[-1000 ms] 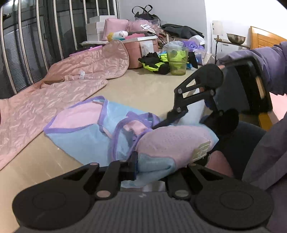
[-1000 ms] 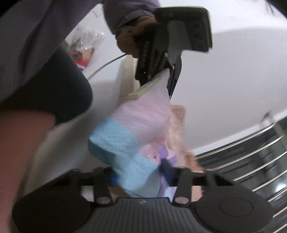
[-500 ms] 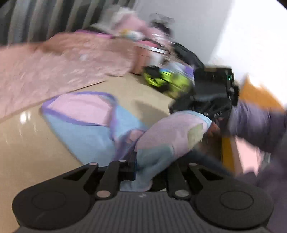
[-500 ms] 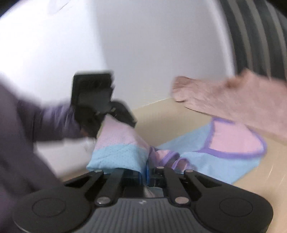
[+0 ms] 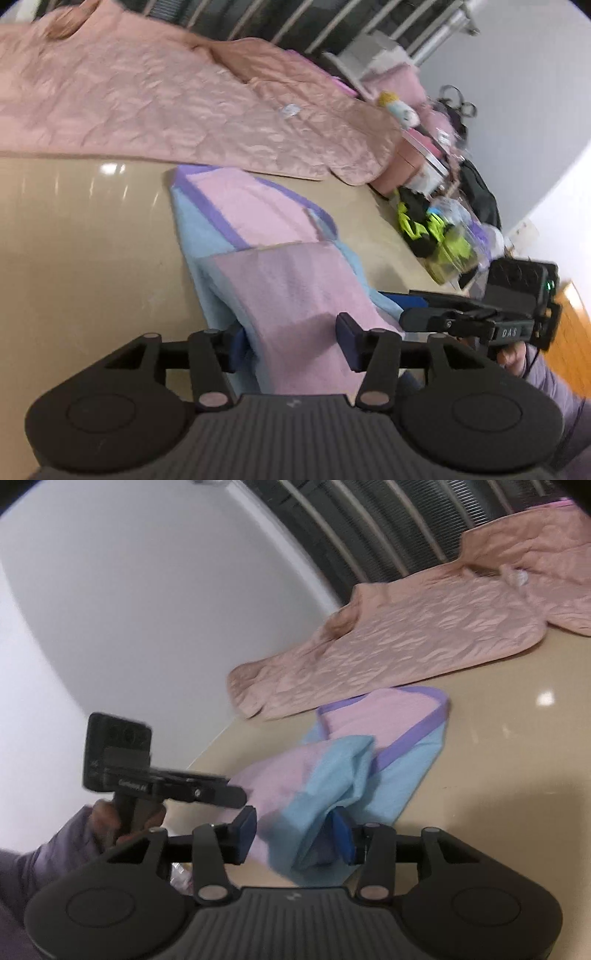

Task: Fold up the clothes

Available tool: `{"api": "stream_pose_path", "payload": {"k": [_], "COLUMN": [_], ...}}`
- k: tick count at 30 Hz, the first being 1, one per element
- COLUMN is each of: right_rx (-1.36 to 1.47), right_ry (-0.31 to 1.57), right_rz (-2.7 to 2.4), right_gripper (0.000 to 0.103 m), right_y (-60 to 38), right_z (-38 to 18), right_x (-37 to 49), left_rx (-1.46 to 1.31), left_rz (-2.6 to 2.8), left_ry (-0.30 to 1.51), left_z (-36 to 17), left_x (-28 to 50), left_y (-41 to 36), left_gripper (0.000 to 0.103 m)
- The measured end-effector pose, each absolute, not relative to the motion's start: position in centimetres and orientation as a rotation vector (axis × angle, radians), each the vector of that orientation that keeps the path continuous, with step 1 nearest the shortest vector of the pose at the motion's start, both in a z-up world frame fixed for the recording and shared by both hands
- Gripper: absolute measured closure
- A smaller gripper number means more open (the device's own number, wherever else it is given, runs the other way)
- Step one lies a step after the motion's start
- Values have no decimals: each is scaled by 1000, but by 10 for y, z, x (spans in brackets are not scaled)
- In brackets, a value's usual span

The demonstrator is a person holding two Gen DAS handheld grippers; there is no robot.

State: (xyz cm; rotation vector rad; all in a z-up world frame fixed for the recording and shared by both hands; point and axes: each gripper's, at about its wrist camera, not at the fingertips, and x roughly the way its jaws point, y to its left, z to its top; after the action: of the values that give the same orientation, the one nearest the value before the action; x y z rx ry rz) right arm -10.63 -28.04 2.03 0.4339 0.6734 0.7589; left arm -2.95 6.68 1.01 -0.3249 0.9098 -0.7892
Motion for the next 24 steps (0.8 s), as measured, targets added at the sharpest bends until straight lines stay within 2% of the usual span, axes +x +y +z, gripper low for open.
{"api": "stream_pose_path", "payload": {"k": [2, 4, 5, 6, 7, 8, 9, 10, 19, 24], "right_rx": [452, 460, 463, 470, 476, 476, 465, 448, 416, 384], "right_ry": [672, 678, 682, 685, 689, 691, 684, 674, 540, 621], "right_rz": [712, 646, 621, 610, 612, 625, 635, 641, 556, 485], "right_gripper": [54, 43, 43, 44, 51, 61, 88, 100, 102, 101], "right_y": [-280, -275, -272, -269, -266, -262, -258, -254, -261, -257], "right_z": [19, 14, 12, 10, 8, 7, 8, 9, 33, 18], "right_x": [-103, -93, -89, -88, -84, -83, -84, -85, -127, -120], "left_rx": [-345, -352, -356, -363, -368, -368, -367, -366, -320, -266], "left_rz": [-775, -753, -741, -736, -731, -721, -718, -721, -744, -667], "left_ry": [905, 886, 875, 867, 858, 847, 837, 829, 771, 823], "left_z": [9, 10, 11, 12, 12, 14, 16, 17, 34, 18], "left_x": [-28, -29, -29, -29, -30, -31, -33, -34, -53, -46], "left_y": [68, 67, 66, 65, 63, 62, 60, 59, 47, 39], "left_gripper": [53, 57, 62, 76, 84, 85, 86, 88, 91, 87]}}
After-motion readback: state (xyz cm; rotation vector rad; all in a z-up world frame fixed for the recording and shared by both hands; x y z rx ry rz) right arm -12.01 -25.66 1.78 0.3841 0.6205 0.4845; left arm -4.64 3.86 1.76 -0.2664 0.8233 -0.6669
